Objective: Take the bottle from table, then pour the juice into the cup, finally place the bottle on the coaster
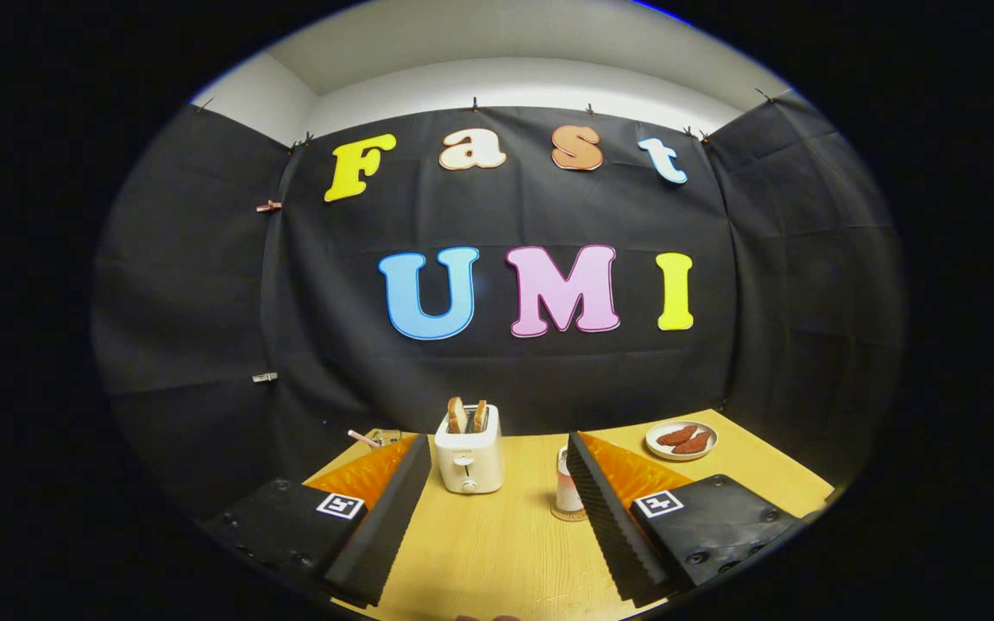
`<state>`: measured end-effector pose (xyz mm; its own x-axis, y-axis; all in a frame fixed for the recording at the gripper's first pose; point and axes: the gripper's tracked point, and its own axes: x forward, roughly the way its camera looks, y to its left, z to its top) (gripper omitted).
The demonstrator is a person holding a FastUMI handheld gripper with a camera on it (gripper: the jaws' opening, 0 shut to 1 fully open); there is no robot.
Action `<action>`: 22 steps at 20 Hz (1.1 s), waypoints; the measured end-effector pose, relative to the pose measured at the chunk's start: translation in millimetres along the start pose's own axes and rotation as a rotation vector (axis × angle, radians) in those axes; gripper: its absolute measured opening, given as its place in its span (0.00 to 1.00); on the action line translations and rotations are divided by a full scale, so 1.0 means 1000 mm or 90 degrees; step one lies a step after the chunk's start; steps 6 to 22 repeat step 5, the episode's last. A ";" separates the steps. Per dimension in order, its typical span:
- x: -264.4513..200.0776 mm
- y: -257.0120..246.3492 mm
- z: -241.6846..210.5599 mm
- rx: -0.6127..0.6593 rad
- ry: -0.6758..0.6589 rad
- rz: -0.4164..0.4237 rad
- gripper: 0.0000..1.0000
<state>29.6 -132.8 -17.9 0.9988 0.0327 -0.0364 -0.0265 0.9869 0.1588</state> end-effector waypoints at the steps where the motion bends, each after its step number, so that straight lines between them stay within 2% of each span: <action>1: -0.002 0.001 0.000 0.001 0.002 0.003 0.97; 22: -0.010 0.008 0.000 0.000 0.006 0.010 0.99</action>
